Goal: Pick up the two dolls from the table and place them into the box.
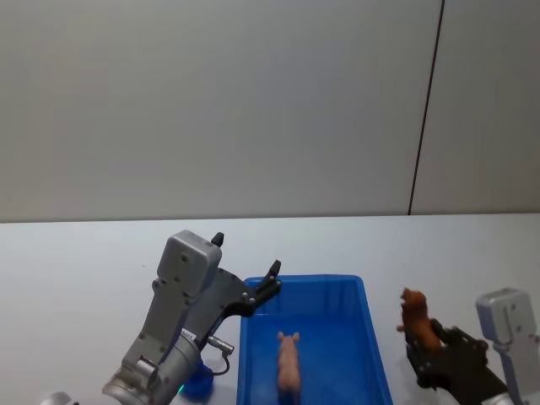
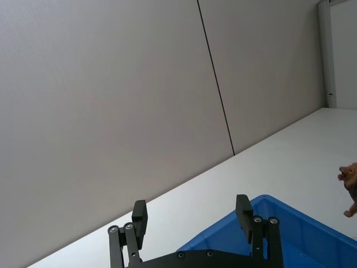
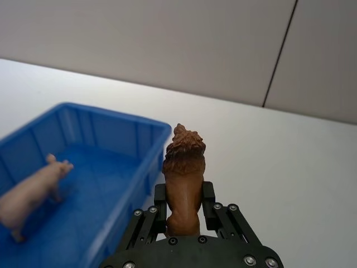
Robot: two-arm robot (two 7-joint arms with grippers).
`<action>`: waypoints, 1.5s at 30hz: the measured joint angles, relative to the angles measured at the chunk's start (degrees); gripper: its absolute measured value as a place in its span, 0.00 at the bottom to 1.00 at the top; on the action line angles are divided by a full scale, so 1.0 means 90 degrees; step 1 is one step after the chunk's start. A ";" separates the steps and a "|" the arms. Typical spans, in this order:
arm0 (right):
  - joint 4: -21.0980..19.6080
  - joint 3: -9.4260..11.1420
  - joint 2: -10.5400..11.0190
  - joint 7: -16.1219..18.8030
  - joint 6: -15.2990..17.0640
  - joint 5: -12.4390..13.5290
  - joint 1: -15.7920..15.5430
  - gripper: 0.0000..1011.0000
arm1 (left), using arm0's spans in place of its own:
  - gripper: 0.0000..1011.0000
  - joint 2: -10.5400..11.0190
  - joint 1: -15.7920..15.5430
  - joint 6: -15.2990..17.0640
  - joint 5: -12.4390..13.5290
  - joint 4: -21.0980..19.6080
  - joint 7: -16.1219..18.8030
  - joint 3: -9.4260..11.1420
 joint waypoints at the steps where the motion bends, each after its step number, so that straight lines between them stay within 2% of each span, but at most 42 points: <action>1: -0.0010 0.0000 -0.0007 0.0043 -0.0029 0.0005 0.0020 0.35 | 0.99 0.0000 0.0000 0.0000 0.0000 0.0000 0.0000 0.0000; 11: 0.0049 -0.0091 -0.0177 0.0711 -0.0274 0.0033 0.0340 0.35 | 0.99 0.0000 0.0000 0.0000 0.0000 0.0000 0.0000 0.0000; 14: 0.0174 -0.0164 -0.0301 0.0962 -0.0298 0.0024 0.0517 0.35 | 0.99 0.0000 0.0000 0.0000 0.0000 0.0000 0.0000 0.0000; 23: 0.0502 -0.0298 -0.0544 0.1375 -0.0267 -0.0045 0.0861 0.35 | 0.99 0.0000 0.0000 0.0000 0.0000 0.0000 0.0000 0.0000; 25: 0.0580 -0.0327 -0.0592 0.1434 -0.0232 -0.0065 0.0929 0.42 | 0.99 0.0000 0.0000 0.0000 0.0000 0.0000 0.0000 0.0000; 27: 0.0623 -0.0345 -0.0621 0.1461 -0.0201 -0.0082 0.0968 0.44 | 0.99 0.0000 0.0000 0.0000 0.0000 0.0000 0.0000 0.0000; 28: 0.0651 -0.0356 -0.0638 0.1474 -0.0171 -0.0098 0.0991 0.51 | 0.99 0.0000 0.0000 0.0000 0.0000 0.0000 0.0000 0.0000; 32: 0.0711 -0.0382 -0.0676 0.1477 -0.0089 -0.0135 0.1040 0.62 | 0.99 0.0000 0.0000 0.0000 0.0000 0.0000 0.0000 0.0000; 41: 0.0755 -0.0408 -0.0708 0.1277 0.0118 -0.0258 0.1079 0.90 | 0.99 0.0000 0.0000 0.0000 0.0000 0.0000 0.0000 0.0000; 45: 0.0713 -0.0409 -0.0702 0.1193 0.0139 -0.0297 0.1067 0.97 | 0.99 0.0000 0.0000 0.0000 0.0000 0.0000 0.0000 0.0000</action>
